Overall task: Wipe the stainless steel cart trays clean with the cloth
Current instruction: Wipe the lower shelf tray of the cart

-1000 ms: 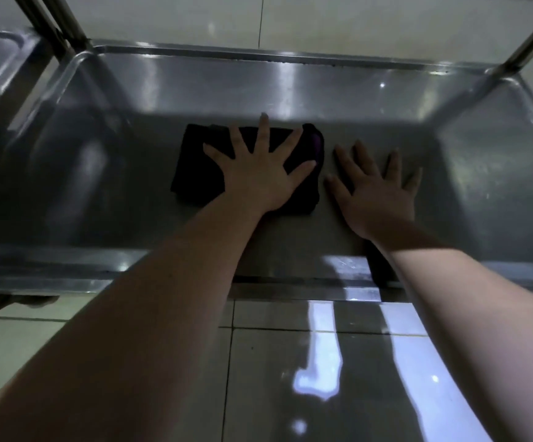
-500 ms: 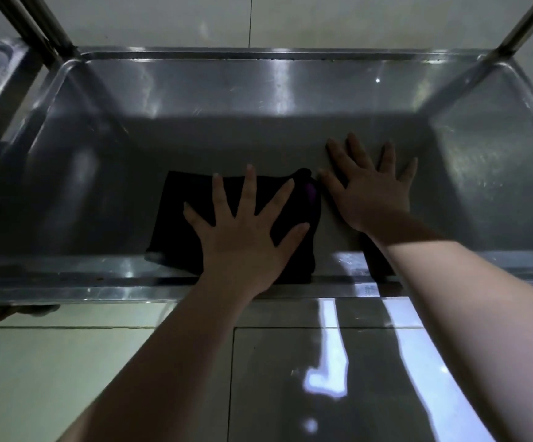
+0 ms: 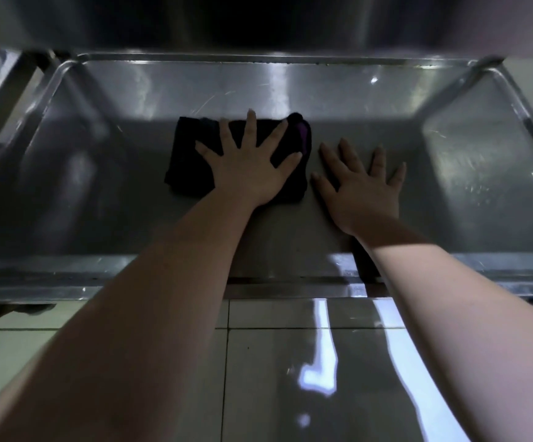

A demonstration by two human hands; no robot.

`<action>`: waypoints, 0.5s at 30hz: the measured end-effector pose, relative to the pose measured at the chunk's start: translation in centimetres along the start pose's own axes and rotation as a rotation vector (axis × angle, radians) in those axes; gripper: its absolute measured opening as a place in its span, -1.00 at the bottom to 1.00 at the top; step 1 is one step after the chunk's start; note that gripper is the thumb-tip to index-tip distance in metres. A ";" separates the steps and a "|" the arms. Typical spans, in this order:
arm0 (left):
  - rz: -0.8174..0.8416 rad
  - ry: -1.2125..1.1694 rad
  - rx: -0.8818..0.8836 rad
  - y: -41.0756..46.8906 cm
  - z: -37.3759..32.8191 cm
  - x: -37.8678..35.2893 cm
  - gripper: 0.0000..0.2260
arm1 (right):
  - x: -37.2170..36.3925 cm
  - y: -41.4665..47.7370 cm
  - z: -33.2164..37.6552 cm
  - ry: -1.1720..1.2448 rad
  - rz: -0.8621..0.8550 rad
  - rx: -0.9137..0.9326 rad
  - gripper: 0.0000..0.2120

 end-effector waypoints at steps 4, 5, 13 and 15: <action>-0.007 0.026 -0.025 -6.2 -0.8 -1.5 -0.39 | 0.1 -0.4 0.2 -0.007 0.042 0.006 -0.44; -0.005 0.041 -0.021 -7.6 -1.1 -1.8 -0.39 | 0.1 -0.5 0.3 0.003 0.055 0.012 -0.45; 0.033 0.080 0.037 -9.5 -1.5 -2.3 -0.41 | -0.2 -0.1 0.1 0.053 0.224 0.038 -0.44; 0.028 0.079 0.026 -9.9 -1.5 -2.2 -0.42 | 0.1 0.1 -0.6 0.062 0.315 0.091 -0.44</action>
Point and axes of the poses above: each hand's wrist, its own y-axis towards the middle knuckle, its own x-axis out of the back of the hand, z = x × y, the point moved 8 cm from there along y, towards the middle knuckle, and after that the axes turned 1 degree about z, right-handed, at the moved point
